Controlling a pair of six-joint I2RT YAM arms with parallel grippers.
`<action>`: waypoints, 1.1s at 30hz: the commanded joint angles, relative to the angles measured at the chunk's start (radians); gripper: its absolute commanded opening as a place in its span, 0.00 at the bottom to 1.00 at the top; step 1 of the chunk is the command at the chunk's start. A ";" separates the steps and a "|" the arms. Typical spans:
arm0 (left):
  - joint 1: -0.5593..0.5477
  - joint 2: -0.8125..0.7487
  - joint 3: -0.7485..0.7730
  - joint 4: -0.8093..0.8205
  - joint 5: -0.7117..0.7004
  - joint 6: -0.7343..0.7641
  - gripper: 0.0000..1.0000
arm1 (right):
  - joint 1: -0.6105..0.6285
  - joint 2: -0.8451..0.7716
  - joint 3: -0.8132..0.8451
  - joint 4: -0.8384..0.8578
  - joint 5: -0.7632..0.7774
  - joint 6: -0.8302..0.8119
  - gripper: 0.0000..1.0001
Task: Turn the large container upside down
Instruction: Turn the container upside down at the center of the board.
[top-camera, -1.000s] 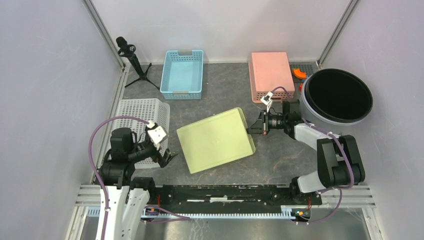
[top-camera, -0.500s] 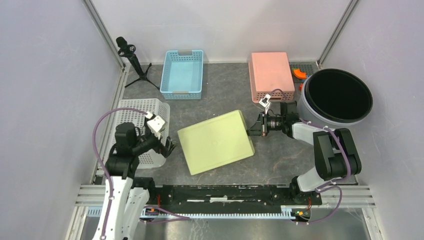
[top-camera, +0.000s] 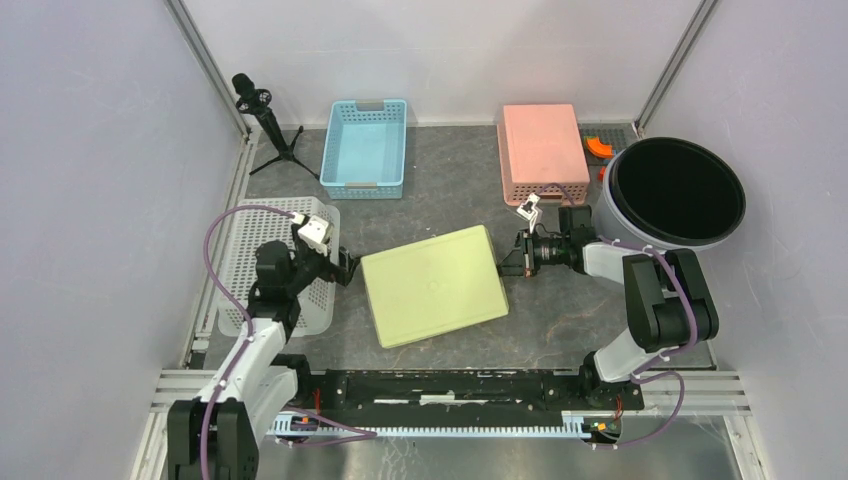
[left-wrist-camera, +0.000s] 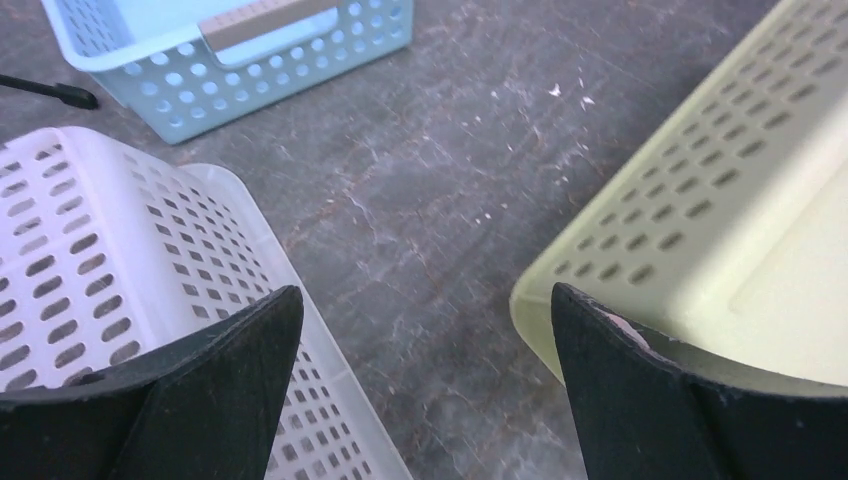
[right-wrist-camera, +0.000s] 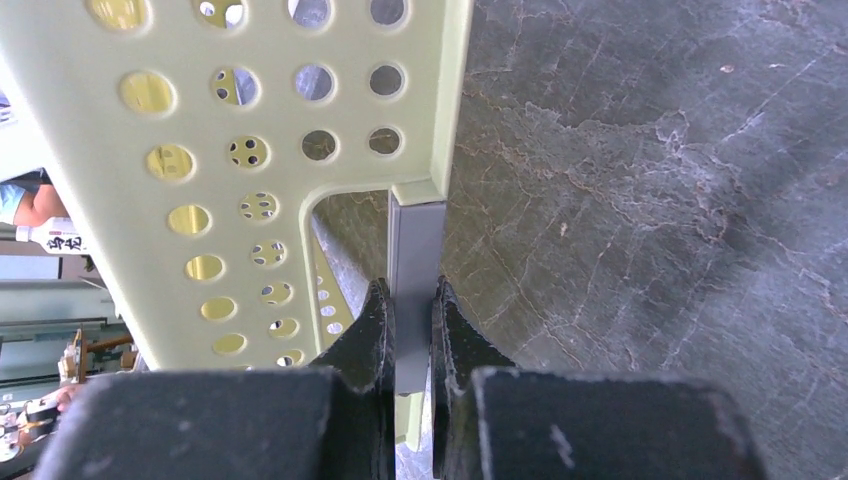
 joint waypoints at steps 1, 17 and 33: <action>0.001 0.070 -0.050 0.421 -0.064 -0.096 1.00 | 0.003 0.019 0.057 -0.025 0.031 -0.139 0.05; 0.001 0.363 -0.020 0.727 -0.308 -0.254 1.00 | -0.041 0.063 0.093 -0.124 0.071 -0.222 0.05; 0.002 0.273 -0.088 0.700 -0.435 -0.211 1.00 | -0.042 0.054 0.093 -0.131 0.062 -0.226 0.05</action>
